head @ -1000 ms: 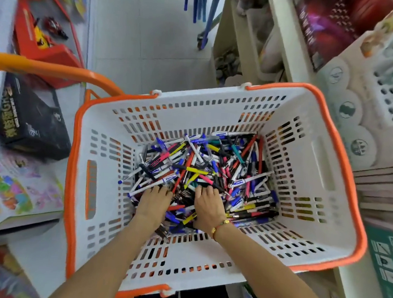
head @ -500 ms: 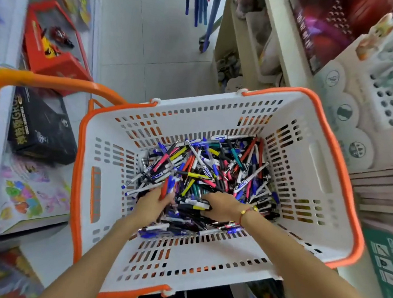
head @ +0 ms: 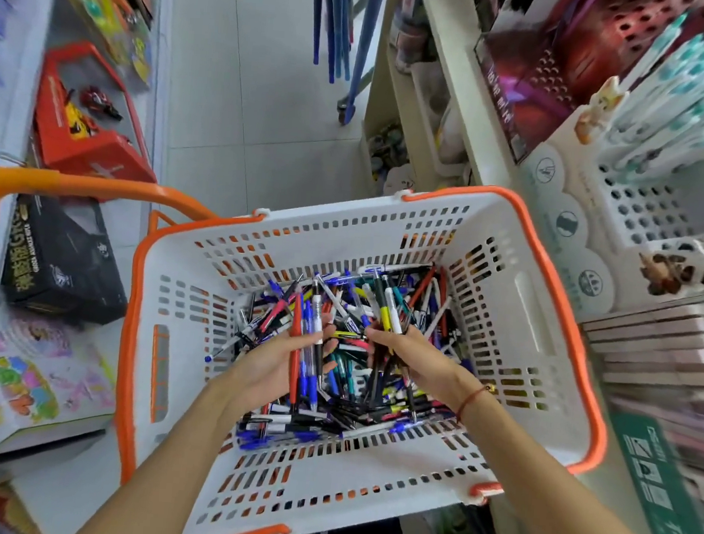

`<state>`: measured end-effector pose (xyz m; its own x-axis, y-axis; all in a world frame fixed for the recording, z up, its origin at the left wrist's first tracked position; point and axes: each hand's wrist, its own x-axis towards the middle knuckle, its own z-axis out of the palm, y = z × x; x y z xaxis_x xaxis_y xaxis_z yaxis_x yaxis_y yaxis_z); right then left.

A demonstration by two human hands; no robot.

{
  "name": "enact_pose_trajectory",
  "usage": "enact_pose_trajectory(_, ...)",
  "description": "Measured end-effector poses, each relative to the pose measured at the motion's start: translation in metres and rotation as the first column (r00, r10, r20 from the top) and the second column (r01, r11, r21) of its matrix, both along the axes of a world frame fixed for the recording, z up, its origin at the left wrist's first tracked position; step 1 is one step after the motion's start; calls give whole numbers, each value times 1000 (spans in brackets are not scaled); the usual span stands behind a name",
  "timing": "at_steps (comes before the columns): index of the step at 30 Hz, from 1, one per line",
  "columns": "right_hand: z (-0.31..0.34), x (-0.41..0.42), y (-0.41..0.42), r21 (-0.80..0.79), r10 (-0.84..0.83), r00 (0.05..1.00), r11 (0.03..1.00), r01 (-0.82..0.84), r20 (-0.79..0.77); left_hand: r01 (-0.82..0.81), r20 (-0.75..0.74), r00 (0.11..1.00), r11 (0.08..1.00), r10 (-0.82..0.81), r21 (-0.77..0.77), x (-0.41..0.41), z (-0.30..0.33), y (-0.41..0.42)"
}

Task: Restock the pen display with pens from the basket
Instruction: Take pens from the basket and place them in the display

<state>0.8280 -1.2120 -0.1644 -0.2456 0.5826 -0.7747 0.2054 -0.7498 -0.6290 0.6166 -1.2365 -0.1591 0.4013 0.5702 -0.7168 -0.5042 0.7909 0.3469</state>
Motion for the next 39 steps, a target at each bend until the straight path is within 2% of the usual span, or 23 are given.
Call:
enact_pose_trajectory(2,4,-3,0,-25,-94,994,995,93,-59,1,19,1000,1000,-1,11,4,4,-1)
enact_pose_trajectory(5,10,-4,0,-130,-311,919,949,287,-243,-8,40,999,1000,8,13,6,8,-1)
enact_pose_trajectory(9,10,-4,-1,-149,-378,886,925,350,-269,41,40,998,998,-42,39,6,11,-1)
enact_pose_trajectory(16,25,-4,0,-92,-279,916,960,263,-290,112,33,993,993,-114,44,4,22,-1)
enact_pose_trajectory(20,33,-8,7,45,-140,984,988,145,-113,139,41,989,989,-141,57,6,29,-1)
enact_pose_trajectory(23,36,-11,13,66,-159,981,984,166,-108,149,72,986,988,-152,45,6,32,-1)
enact_pose_trajectory(26,42,-14,18,79,-132,991,988,132,-4,204,100,972,976,-211,70,7,36,-1)
enact_pose_trajectory(30,52,-15,23,84,14,997,996,-20,71,260,98,958,959,-271,114,8,38,-2)
enact_pose_trajectory(33,57,-16,30,97,131,987,985,-140,95,256,34,965,963,-260,85,10,37,0)
enact_pose_trajectory(36,58,-20,36,114,260,948,952,-284,183,321,-7,947,943,-322,90,15,39,3)
enact_pose_trajectory(39,60,-19,43,39,388,900,914,-403,197,387,-27,922,918,-386,85,21,39,3)
